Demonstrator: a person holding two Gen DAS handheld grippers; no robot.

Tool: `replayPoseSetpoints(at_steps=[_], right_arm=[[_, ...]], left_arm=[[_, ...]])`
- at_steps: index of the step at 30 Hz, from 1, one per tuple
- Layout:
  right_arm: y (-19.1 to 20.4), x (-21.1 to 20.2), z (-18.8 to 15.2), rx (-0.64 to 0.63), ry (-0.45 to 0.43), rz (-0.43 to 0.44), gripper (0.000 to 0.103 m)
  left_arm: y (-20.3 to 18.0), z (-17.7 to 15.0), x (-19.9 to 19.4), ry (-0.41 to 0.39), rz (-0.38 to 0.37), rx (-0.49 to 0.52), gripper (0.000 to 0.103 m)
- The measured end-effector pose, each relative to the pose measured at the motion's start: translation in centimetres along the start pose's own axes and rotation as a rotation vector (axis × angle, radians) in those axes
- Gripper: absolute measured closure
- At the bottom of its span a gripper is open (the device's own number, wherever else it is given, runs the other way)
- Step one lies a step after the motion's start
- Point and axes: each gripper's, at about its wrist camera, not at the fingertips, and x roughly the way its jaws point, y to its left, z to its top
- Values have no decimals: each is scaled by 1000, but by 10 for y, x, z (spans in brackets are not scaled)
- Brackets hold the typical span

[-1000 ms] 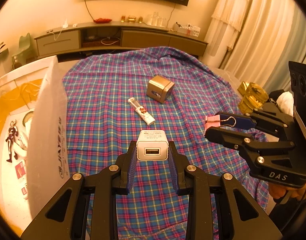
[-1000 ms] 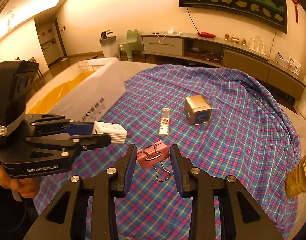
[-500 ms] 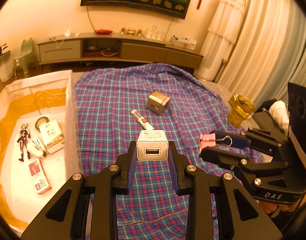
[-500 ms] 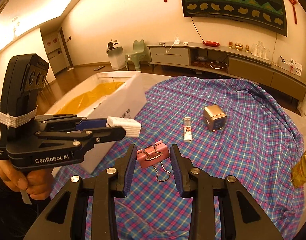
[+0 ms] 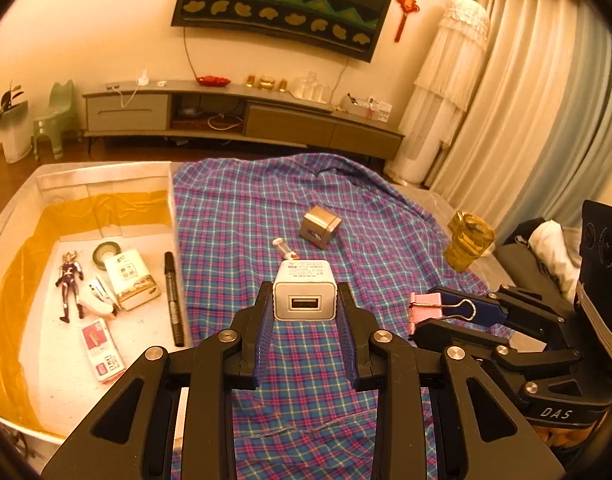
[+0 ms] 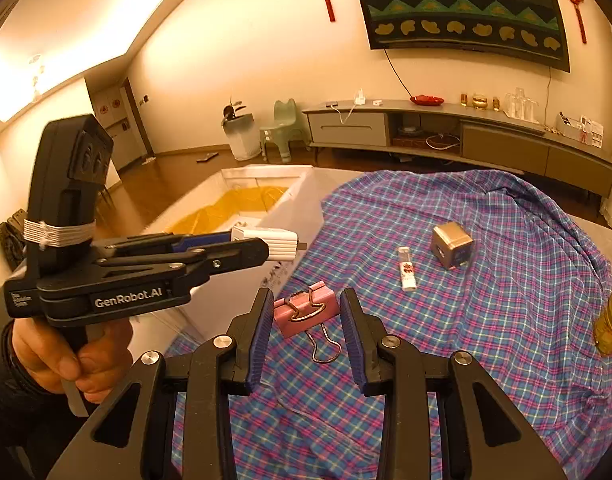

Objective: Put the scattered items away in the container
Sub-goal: 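Lift the charger and binder clip and carry them over the white box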

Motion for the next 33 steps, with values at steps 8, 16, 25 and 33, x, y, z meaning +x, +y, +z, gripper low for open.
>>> replayPoseSetpoints(at_steps=[8, 16, 25, 33], right_arm=[[27, -4, 6, -20, -17, 24, 67], [58, -5, 17, -56, -31, 42, 67], [90, -5, 27, -104, -41, 57, 67], [115, -3, 33, -144, -45, 69, 67]], left_arm=[[21, 0, -26, -45, 9, -38, 72], [42, 0, -53, -93, 14, -82, 72], [66, -2, -76, -137, 20, -126, 72], [93, -4, -91, -161, 27, -184, 72]])
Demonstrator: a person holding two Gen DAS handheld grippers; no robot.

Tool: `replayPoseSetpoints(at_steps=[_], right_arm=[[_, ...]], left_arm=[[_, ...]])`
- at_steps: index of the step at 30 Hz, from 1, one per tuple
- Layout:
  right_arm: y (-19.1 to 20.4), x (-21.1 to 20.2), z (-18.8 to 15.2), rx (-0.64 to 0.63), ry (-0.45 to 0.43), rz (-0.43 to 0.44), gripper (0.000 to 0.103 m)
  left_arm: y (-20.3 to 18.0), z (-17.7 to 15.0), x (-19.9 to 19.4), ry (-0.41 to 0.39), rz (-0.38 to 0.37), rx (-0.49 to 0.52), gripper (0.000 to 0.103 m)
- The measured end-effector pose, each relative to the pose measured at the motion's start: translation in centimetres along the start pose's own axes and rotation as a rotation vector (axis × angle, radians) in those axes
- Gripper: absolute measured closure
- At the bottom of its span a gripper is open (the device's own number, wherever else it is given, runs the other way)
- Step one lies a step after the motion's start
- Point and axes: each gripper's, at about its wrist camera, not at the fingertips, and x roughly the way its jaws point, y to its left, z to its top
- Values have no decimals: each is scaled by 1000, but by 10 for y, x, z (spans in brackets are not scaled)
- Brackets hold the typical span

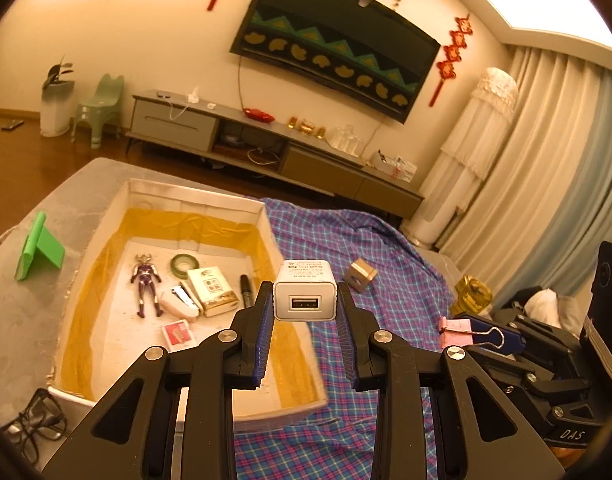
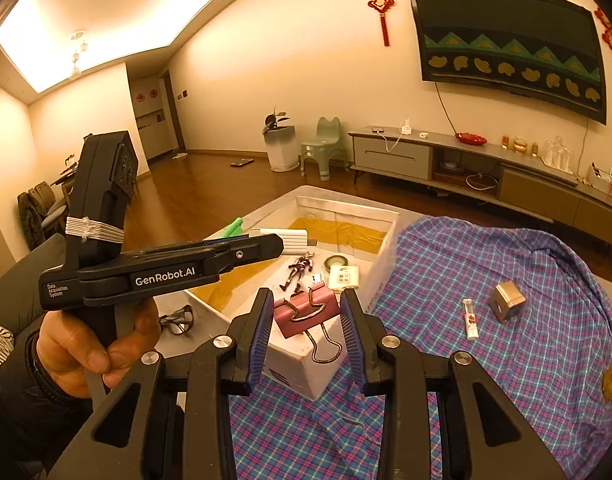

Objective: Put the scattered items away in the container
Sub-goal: 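Lift the charger and binder clip and carry them over the white box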

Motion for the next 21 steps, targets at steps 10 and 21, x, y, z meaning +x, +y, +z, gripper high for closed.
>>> replayPoseSetpoints(at_steps=[10, 21], right_arm=[[15, 13, 8, -25, 4, 18, 67], [19, 32, 19, -34, 26, 40, 67]], left_arm=[[24, 2, -7, -23, 21, -47, 72], [44, 0, 1, -1, 52, -76, 72]])
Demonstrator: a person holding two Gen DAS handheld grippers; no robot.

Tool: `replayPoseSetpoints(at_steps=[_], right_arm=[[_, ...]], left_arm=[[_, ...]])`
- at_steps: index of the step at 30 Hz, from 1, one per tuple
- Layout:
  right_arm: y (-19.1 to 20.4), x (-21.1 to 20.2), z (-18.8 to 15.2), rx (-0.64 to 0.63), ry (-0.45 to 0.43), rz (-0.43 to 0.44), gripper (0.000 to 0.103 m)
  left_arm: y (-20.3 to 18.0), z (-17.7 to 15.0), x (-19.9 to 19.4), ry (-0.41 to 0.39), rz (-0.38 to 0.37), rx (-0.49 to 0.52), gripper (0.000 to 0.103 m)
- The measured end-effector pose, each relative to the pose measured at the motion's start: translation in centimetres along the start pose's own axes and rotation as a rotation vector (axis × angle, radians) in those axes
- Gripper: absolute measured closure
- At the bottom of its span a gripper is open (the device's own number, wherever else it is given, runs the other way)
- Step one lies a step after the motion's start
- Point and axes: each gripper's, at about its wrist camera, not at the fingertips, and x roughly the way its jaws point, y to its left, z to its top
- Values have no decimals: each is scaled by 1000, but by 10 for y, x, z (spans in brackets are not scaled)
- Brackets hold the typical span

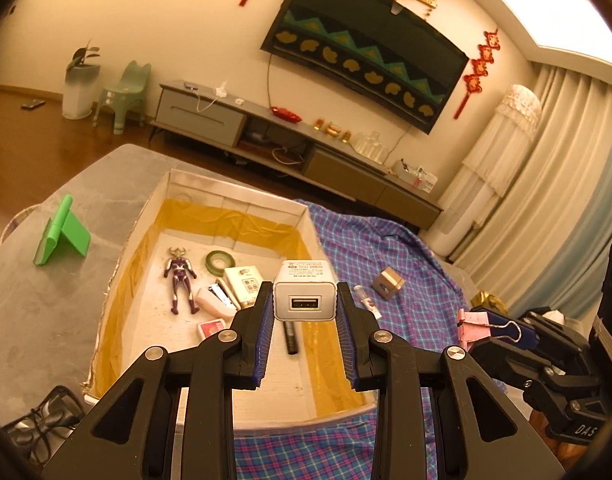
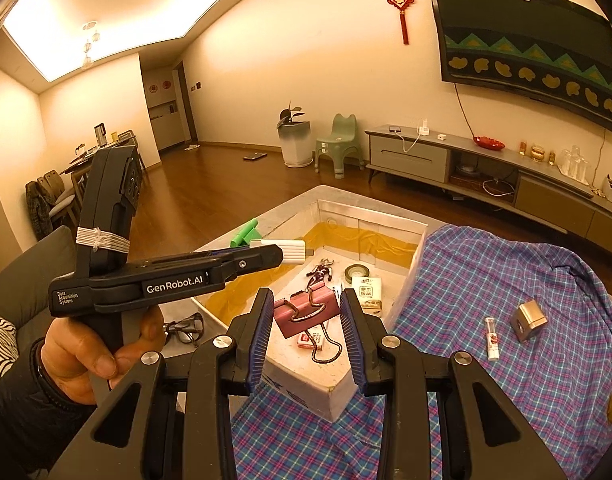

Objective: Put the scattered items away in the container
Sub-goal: 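Lift the charger and binder clip and carry them over the white box, then open the left tool to drop the charger while the right releases the binder clip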

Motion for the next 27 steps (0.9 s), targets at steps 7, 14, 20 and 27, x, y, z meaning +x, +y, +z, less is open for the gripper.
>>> replayPoseSetpoints(at_steps=[7, 14, 20, 27], right_arm=[[-4, 15, 2, 1, 34, 5, 67], [-16, 39, 4, 35, 89, 13, 67], [-24, 64, 4, 58, 148, 13, 67], [-29, 96, 2, 70, 213, 10, 67]], left_arm=[[14, -1, 12, 21, 35, -16, 72], [27, -4, 22, 45, 58, -23, 72], [37, -7, 30, 69, 76, -36, 72], [43, -10, 34, 96, 89, -30, 72]])
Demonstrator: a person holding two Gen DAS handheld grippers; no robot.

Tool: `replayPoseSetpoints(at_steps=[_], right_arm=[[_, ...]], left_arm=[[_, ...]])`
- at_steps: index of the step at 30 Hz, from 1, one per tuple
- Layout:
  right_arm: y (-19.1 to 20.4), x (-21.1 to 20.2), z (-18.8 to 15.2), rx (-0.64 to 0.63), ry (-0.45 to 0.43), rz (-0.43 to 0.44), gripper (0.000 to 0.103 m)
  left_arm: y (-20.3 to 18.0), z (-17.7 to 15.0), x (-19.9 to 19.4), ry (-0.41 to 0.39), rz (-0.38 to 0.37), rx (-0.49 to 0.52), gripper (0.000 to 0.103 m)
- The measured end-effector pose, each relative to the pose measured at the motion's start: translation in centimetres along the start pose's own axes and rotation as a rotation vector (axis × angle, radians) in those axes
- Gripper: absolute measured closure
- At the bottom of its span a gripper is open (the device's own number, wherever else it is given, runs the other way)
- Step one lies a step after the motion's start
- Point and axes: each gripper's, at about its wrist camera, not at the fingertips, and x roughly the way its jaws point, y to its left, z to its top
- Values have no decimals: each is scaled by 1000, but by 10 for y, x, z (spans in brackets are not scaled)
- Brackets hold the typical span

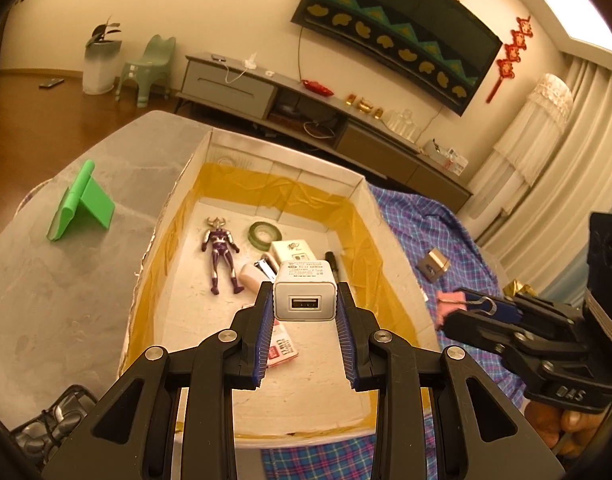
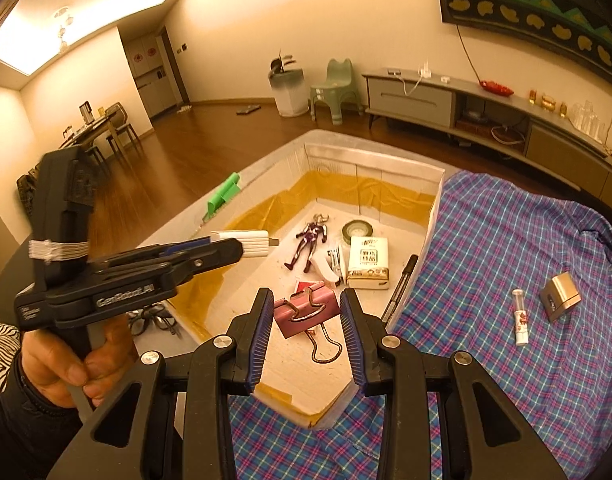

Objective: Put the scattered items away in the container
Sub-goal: 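Open the left tool to drop the charger while the right releases the binder clip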

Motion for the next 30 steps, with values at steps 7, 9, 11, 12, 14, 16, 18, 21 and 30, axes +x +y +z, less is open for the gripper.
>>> replayPoseSetpoints(at_steps=[7, 9, 11, 12, 14, 16, 18, 21, 30], right_arm=[[-6, 32, 5, 24, 75, -5, 67], [-7, 39, 7, 28, 90, -9, 67], [-7, 47, 8, 28, 112, -6, 67], [-6, 51, 9, 25, 123, -7, 67], [-3, 58, 10, 19, 149, -13, 67], [-3, 65, 11, 24, 169, -22, 67], [-3, 73, 12, 29, 191, -29, 67], [-4, 81, 14, 34, 216, -43, 67], [-9, 93, 17, 25, 254, -96, 66]], left_arm=[[10, -1, 1, 19, 30, 2, 72], [15, -1, 2, 27, 40, -6, 72], [21, -1, 4, 37, 45, -17, 72], [22, -1, 5, 44, 46, -20, 72], [25, -2, 9, 62, 40, -28, 72], [26, -3, 12, 81, 29, -28, 72], [25, -4, 15, 89, 37, -22, 72], [27, -6, 19, 103, 50, -23, 72], [30, -6, 24, 114, 100, -19, 71]])
